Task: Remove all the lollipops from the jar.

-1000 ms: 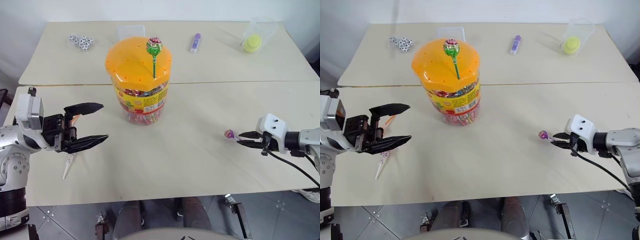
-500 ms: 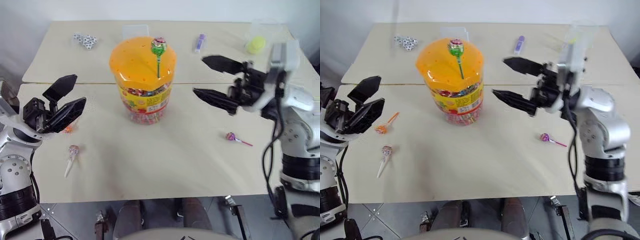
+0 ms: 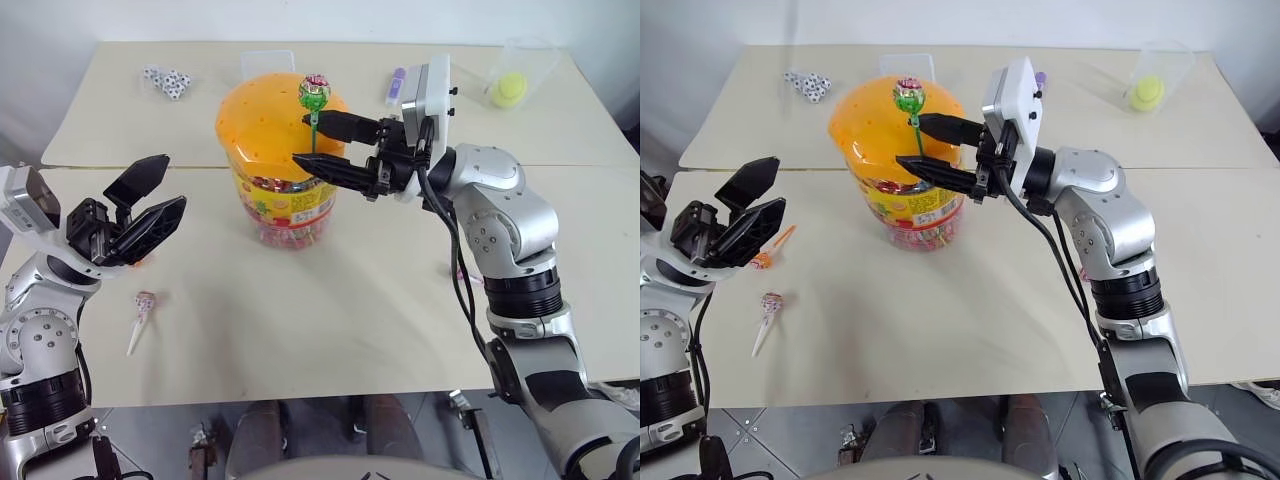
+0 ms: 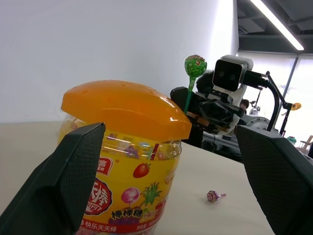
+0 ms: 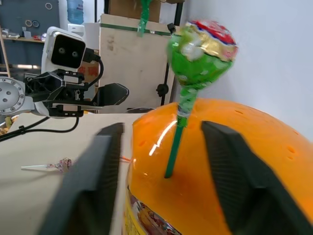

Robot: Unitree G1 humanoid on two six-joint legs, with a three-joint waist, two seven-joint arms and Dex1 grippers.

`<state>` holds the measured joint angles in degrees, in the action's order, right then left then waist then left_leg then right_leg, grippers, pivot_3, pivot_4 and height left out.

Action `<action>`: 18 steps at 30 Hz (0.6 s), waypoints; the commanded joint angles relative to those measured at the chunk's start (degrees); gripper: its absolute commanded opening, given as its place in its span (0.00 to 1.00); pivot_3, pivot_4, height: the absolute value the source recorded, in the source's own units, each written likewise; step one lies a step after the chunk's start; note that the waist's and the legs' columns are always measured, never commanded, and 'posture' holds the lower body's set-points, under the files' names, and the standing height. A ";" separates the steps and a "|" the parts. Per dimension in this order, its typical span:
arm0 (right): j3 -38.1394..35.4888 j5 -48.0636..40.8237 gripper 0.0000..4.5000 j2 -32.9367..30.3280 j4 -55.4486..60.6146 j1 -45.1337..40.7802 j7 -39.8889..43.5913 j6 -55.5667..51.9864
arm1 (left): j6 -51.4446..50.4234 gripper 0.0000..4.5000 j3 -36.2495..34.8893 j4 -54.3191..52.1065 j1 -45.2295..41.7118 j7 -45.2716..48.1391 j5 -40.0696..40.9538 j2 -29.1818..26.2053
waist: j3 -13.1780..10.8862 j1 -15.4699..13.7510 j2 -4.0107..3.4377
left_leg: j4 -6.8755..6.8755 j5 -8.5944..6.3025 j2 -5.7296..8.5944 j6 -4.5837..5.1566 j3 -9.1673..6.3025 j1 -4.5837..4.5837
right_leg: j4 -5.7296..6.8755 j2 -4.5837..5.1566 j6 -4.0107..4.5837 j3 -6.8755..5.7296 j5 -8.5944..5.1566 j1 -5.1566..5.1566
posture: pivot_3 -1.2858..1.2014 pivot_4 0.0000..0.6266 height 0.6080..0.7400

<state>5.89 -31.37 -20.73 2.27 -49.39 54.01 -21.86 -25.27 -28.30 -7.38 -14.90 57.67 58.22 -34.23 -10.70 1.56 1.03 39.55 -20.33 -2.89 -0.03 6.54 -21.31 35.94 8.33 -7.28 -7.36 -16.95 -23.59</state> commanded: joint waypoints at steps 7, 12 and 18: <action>-6.50 -6.25 0.01 2.24 0.07 -2.97 0.91 0.03 | 0.57 1.00 -1.23 -2.44 -1.66 -0.46 1.62 -0.24 | 0.00 0.15 0.00 | -0.01 0.00 0.00 0.00 -0.01 0.00 | 0.00 0.00 0.00 0.00 0.00 -0.01 | 0.52 0.24 1.00; -19.15 -19.32 0.01 -11.50 2.94 -1.25 3.73 -13.41 | -0.20 1.00 0.95 -6.37 -4.13 2.12 0.42 -4.06 | -0.01 -1.06 0.00 | 0.11 -0.01 0.02 0.02 -0.25 -0.21 | -0.02 0.02 0.00 -0.14 0.00 0.00 | 0.52 0.24 1.00; -15.44 -0.72 0.01 -38.79 -0.45 15.31 13.53 -7.78 | 6.77 1.00 5.33 -4.24 1.91 11.24 -11.10 -9.88 | 0.00 -1.55 0.00 | 0.02 -0.26 0.11 0.22 0.02 -0.15 | -0.34 0.10 -0.06 -0.15 0.02 0.06 | 0.52 0.24 1.00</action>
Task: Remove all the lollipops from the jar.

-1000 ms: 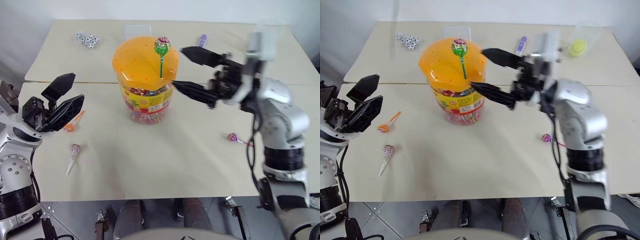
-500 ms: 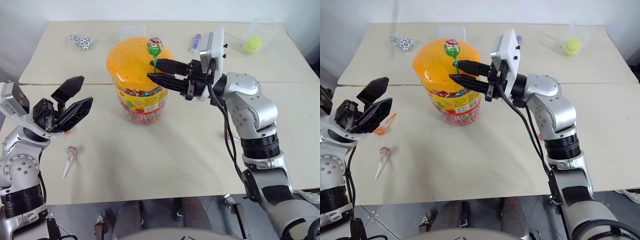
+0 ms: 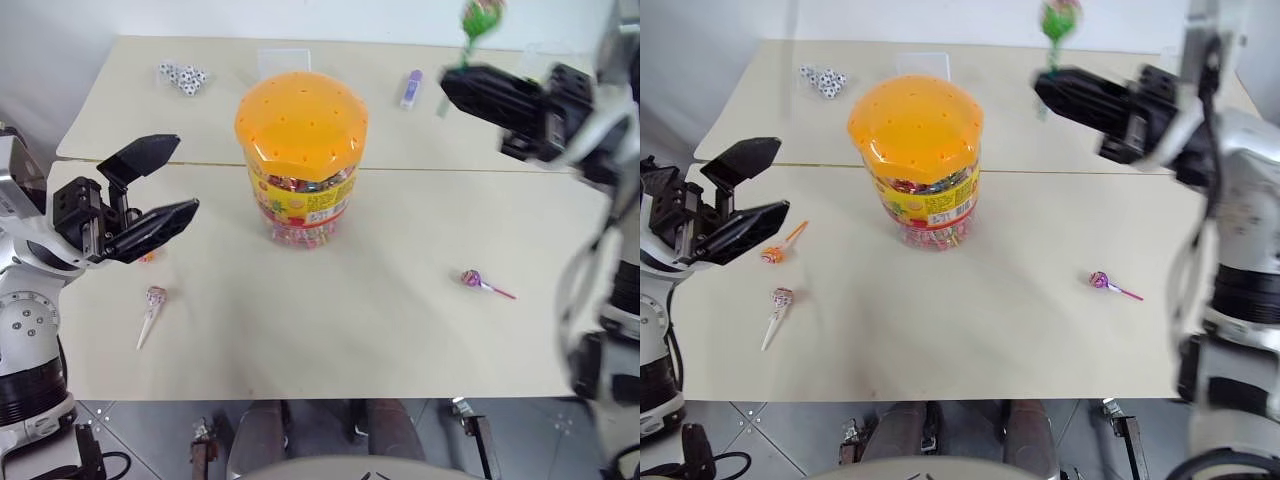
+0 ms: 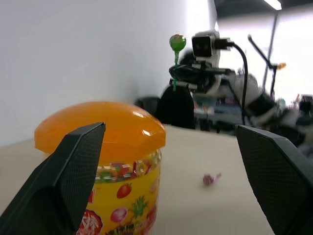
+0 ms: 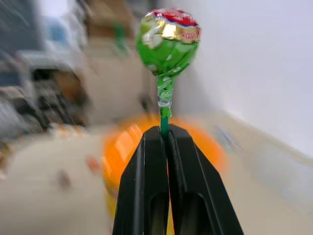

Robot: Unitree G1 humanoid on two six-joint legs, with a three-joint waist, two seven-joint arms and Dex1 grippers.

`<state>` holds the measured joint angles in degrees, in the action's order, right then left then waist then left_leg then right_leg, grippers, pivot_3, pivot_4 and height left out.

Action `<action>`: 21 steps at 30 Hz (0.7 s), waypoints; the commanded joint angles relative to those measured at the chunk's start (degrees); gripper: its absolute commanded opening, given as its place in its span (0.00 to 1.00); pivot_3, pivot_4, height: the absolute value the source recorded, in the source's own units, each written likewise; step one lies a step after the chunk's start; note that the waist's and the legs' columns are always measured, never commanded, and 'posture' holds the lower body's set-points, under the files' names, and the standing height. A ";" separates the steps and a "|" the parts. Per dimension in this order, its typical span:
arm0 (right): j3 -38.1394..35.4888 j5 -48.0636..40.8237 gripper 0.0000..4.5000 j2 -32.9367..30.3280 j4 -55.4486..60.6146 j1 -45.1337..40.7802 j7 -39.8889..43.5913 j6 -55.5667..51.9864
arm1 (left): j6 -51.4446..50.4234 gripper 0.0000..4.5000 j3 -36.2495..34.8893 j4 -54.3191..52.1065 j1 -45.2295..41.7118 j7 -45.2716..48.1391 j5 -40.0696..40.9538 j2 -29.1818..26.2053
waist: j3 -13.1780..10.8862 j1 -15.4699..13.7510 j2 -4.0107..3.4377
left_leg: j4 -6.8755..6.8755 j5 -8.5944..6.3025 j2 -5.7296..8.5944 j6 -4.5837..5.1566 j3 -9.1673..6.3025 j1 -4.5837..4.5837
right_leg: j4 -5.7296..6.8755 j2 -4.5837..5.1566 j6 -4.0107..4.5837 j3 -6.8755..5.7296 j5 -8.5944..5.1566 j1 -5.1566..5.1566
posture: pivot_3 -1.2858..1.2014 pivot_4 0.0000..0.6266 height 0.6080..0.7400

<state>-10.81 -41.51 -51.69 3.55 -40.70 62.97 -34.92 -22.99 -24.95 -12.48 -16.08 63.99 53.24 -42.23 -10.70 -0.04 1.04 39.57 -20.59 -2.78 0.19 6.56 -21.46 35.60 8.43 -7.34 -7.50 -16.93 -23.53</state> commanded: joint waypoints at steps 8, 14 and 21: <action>0.60 25.99 0.01 -14.89 -16.42 26.63 5.77 27.75 | 12.26 1.00 7.53 5.33 4.47 12.08 -13.16 -1.50 | -0.01 0.41 -0.02 | -0.02 0.07 -0.12 -0.07 0.56 0.26 | 0.02 0.00 -0.03 0.19 0.00 -0.06 | 0.52 0.24 1.00; 0.90 27.34 0.11 -12.35 -20.94 28.63 5.59 29.98 | 11.99 1.00 10.44 4.75 2.91 13.27 -13.23 -0.64 | -0.03 0.39 -0.06 | 0.09 0.07 -0.14 -0.06 0.56 0.26 | 0.08 0.00 -0.04 0.26 0.01 -0.07 | 0.52 0.24 1.00; -7.06 16.53 0.61 -6.96 -17.23 28.63 11.45 34.51 | 10.08 1.00 8.77 4.52 2.78 10.77 -11.66 -0.63 | -0.03 0.10 -0.07 | 0.16 0.06 -0.14 -0.06 0.48 0.23 | 0.08 -0.01 -0.05 0.23 0.01 -0.03 | 0.52 0.24 1.00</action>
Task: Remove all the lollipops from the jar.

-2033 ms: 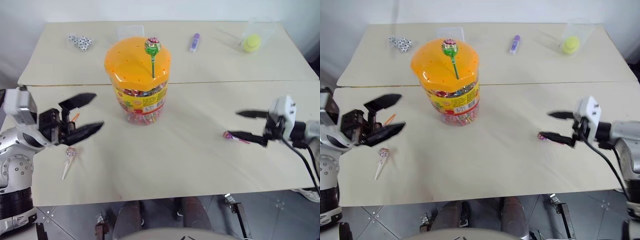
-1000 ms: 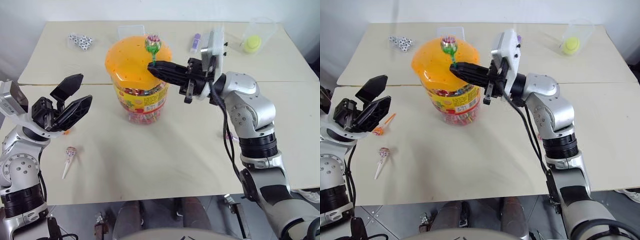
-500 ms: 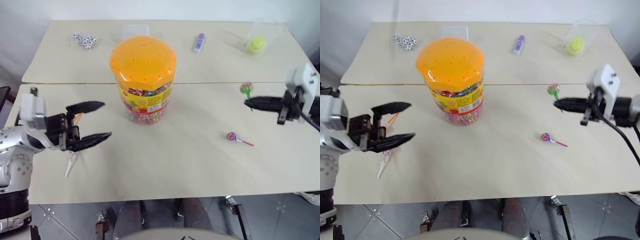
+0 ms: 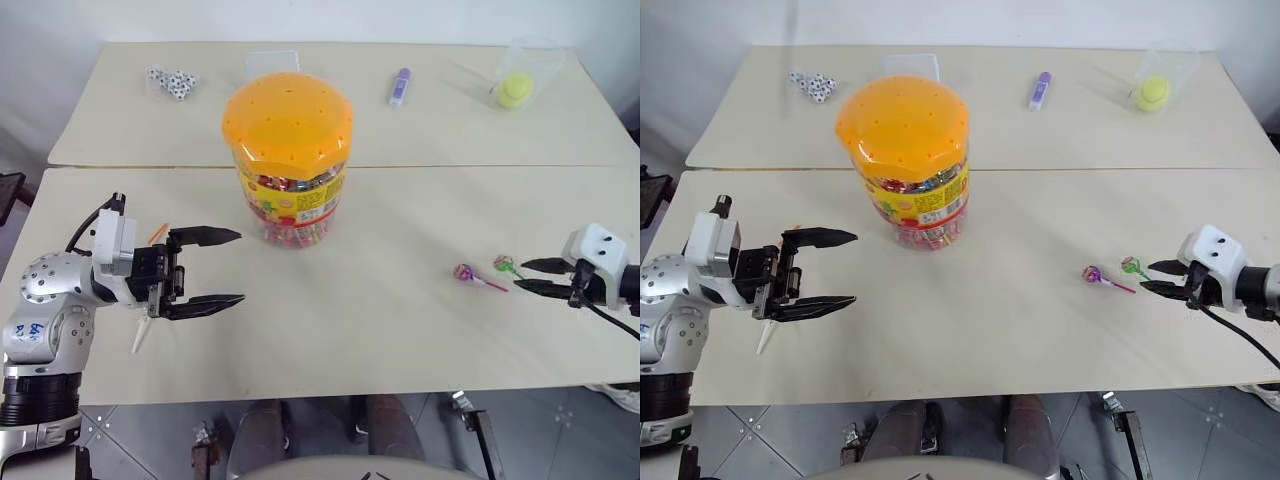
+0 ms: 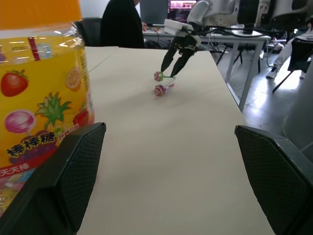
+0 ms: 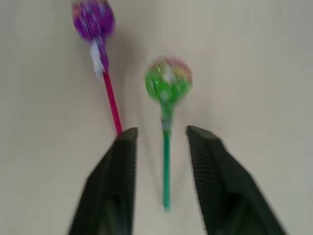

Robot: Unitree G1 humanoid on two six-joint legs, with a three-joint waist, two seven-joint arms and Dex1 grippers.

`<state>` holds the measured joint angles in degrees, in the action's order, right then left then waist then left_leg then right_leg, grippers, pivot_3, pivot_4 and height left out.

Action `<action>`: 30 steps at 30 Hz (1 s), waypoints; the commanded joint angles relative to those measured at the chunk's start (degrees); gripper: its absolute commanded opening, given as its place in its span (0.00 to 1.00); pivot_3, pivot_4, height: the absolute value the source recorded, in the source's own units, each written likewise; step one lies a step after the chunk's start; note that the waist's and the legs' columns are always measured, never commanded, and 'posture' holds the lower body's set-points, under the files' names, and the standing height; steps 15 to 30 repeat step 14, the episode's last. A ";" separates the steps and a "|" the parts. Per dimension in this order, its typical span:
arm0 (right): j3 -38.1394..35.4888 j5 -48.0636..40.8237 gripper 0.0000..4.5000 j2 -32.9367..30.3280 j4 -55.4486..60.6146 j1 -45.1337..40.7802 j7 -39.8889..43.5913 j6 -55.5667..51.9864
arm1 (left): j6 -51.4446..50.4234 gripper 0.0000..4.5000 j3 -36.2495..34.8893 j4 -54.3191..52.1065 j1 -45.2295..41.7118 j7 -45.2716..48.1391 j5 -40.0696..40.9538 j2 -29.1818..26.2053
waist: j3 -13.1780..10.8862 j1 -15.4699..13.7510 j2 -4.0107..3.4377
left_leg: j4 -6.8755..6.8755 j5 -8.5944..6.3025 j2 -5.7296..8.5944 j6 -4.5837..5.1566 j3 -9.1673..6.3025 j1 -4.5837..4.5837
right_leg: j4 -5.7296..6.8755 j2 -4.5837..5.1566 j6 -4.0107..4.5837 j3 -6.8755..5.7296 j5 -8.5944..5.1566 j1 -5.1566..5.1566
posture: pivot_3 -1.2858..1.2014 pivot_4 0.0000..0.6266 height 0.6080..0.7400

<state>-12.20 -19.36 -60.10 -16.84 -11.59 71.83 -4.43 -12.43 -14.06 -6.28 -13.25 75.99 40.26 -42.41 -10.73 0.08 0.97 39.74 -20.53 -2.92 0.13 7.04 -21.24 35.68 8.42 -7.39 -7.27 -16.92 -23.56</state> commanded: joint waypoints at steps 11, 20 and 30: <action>7.37 -10.68 0.99 22.29 22.27 -5.86 0.94 5.65 | 5.81 1.00 -6.47 0.62 10.48 -17.15 -13.53 -0.27 | -0.01 -0.25 -0.01 | 0.02 -0.05 -0.01 0.02 -0.14 -0.03 | 0.07 0.01 0.00 -0.08 0.00 0.03 | 0.52 0.24 1.00; 9.80 -7.85 0.99 24.47 18.29 -7.14 1.81 9.60 | 6.62 1.00 -8.01 -1.99 14.44 -21.95 -14.73 1.96 | -0.01 -0.46 -0.01 | 0.10 -0.09 0.03 0.07 -0.19 -0.07 | 0.04 0.05 -0.01 -0.10 0.01 0.05 | 0.52 0.24 1.00; 9.80 -7.85 0.99 24.47 18.29 -7.14 1.81 9.60 | 6.62 1.00 -8.01 -1.99 14.44 -21.95 -14.73 1.96 | -0.01 -0.46 -0.01 | 0.10 -0.09 0.03 0.07 -0.19 -0.07 | 0.04 0.05 -0.01 -0.10 0.01 0.05 | 0.52 0.24 1.00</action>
